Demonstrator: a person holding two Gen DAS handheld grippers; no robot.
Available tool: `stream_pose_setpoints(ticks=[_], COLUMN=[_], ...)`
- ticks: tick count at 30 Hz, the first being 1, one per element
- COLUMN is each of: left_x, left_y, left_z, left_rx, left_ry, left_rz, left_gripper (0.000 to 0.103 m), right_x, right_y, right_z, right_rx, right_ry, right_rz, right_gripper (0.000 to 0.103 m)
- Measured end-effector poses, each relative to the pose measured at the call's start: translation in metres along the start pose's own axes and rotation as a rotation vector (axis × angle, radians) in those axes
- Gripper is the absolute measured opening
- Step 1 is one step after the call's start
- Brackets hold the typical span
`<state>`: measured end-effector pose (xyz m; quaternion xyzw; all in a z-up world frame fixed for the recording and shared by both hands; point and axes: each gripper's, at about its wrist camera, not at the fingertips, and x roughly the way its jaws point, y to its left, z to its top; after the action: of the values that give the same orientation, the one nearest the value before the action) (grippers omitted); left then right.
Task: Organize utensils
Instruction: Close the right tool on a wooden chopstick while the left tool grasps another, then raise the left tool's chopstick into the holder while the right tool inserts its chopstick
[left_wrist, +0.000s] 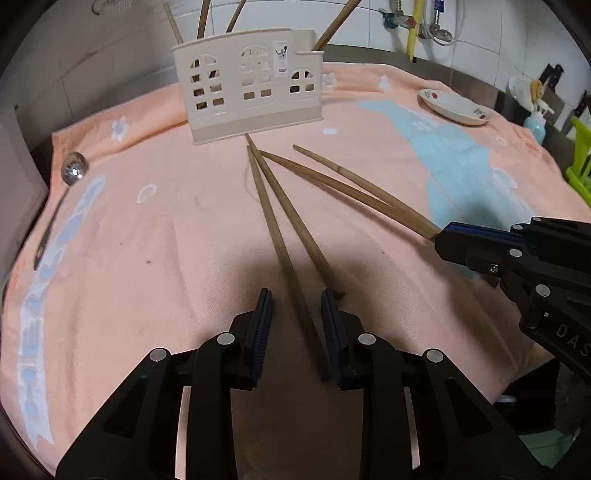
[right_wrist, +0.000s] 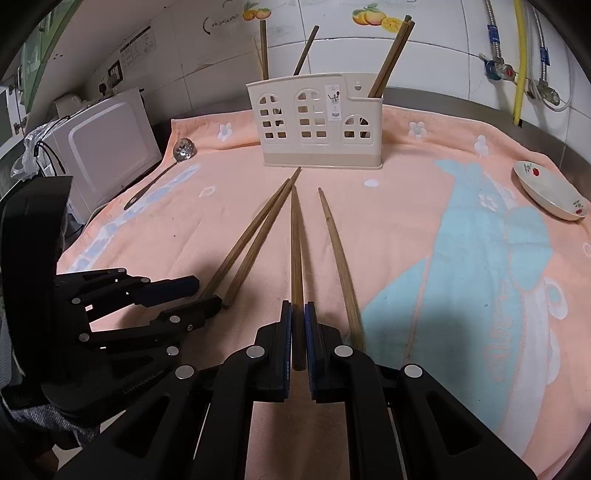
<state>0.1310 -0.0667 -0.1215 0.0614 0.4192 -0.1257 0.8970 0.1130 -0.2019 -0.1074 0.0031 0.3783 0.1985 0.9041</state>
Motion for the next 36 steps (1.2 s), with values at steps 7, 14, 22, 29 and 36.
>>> stream_pose_setpoints(ticks=[7, 14, 22, 29, 36], left_x=[-0.007, -0.039, -0.073, -0.073, -0.046], left_y=[0.022, 0.044, 0.062, 0.070, 0.070], left_z=[0.005, 0.021, 0.047, 0.051, 0.021], left_rx=[-0.048, -0.064, -0.050, -0.041, -0.077], left_ry=[0.003, -0.103, -0.248, -0.239, -0.126], left_rz=[-0.050, -0.070, -0.093, -0.113, -0.133], left_gripper=[0.008, 0.007, 0.002, 0.002, 0.005], right_x=[-0.016, -0.035, -0.048, -0.049, -0.043], right_y=[0.001, 0.001, 0.008, 0.015, 0.017], right_z=[0.017, 0.046, 0.085, 0.107, 0.112], right_rx=[-0.019, -0.036, -0.073, -0.095, -0.092], right_ry=[-0.054, -0.126, -0.196, -0.218, -0.224], right_rz=[-0.009, -0.015, -0.012, -0.009, -0.009], right_gripper=[0.007, 0.007, 0.007, 0.006, 0.007])
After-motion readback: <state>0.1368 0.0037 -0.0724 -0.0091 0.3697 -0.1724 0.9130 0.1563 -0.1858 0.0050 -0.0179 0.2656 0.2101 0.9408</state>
